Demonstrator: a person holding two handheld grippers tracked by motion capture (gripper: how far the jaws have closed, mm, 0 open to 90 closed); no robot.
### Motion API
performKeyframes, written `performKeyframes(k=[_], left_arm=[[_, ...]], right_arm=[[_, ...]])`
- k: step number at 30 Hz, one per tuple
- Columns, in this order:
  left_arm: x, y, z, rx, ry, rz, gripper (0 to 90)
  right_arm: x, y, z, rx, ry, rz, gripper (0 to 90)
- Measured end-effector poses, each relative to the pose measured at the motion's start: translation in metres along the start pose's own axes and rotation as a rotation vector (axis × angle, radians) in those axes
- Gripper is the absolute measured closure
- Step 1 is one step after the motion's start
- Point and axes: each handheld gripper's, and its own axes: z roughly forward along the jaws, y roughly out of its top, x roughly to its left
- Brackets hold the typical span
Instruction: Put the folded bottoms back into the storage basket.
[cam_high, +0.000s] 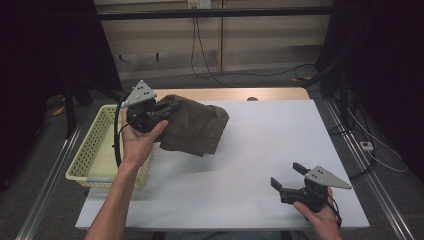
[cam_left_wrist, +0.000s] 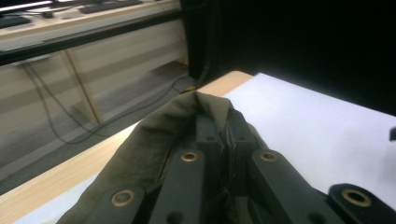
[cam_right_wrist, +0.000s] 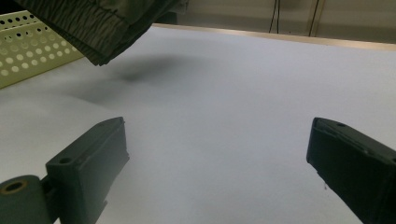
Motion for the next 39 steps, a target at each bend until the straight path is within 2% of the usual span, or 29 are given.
performKeyframes(k=[6,18,28,31,33,39], left_arm=[[0.002,0.004,-0.01,-0.028,-0.001,0.004,87.0],[0.002,0.013,-0.038,-0.081,0.033,0.029,87.0],[0.001,0.022,-0.056,-0.119,0.027,0.019,87.0],[0.0,0.023,-0.063,-0.127,0.038,0.03,87.0],[-0.001,0.022,-0.065,-0.116,0.053,0.027,87.0],[-0.003,0.02,-0.071,-0.111,0.057,0.043,87.0]], right_arm=[[0.0,0.0,0.001,0.001,0.001,-0.001,5.0],[0.0,0.0,0.0,-0.003,0.002,0.001,4.9],[-0.001,0.001,0.001,-0.005,-0.007,0.002,4.9],[0.0,0.001,0.001,-0.005,-0.004,-0.002,4.9],[0.0,0.001,0.002,-0.005,-0.005,-0.002,4.9],[0.0,0.001,0.001,-0.006,-0.013,0.001,4.9]])
